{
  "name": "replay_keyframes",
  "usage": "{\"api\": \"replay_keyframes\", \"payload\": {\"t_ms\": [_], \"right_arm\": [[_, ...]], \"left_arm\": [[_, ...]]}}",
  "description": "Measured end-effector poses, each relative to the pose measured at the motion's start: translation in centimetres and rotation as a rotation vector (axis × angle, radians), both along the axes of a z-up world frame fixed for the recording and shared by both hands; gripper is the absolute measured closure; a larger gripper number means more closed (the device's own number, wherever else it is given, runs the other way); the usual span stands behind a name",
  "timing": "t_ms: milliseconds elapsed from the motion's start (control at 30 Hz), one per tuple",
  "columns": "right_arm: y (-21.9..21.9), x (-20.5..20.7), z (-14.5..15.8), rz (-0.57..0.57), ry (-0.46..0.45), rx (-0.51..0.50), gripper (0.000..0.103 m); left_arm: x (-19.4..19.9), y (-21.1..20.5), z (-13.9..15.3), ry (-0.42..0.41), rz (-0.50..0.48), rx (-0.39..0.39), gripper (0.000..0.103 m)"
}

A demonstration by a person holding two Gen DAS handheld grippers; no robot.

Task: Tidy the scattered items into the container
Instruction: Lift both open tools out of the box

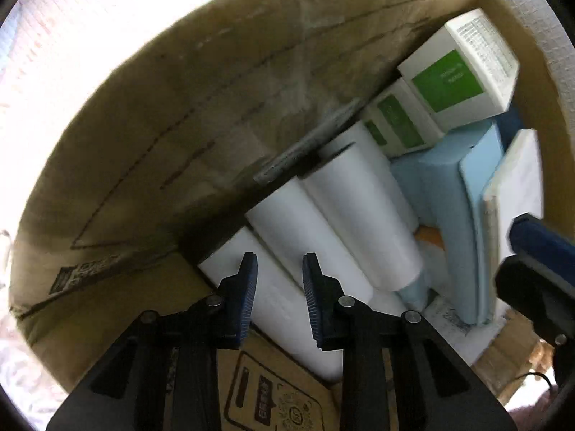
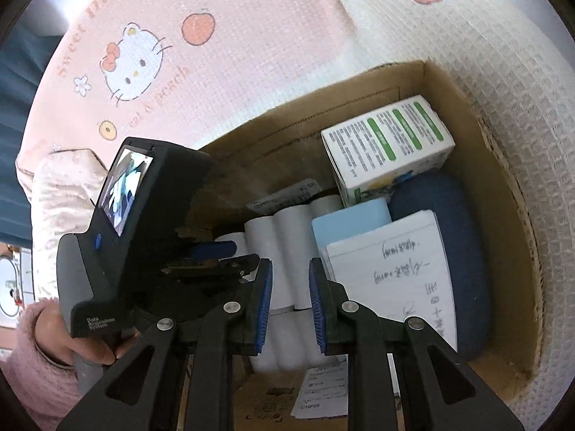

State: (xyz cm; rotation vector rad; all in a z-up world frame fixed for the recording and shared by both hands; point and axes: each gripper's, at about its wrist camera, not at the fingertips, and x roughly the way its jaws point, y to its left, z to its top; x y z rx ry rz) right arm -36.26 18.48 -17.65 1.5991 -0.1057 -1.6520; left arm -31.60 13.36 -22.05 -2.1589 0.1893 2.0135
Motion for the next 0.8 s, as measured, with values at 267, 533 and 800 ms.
{"api": "replay_keyframes", "payload": {"t_ms": [267, 533, 800], "right_arm": [[0.0, -0.3, -0.5, -0.018, 0.027, 0.031, 0.086], [0.4, 0.3, -1.3, -0.018, 0.025, 0.073, 0.086], [1.8, 0.1, -0.1, -0.074, 0.059, 0.105, 0.086]], "left_arm": [[1.2, -0.2, 0.0, 0.012, 0.054, 0.013, 0.075], [2.4, -0.4, 2.3, 0.087, 0.067, 0.104, 0.072], [2.7, 0.9, 3.3, 0.150, -0.023, 0.173, 0.064]]}}
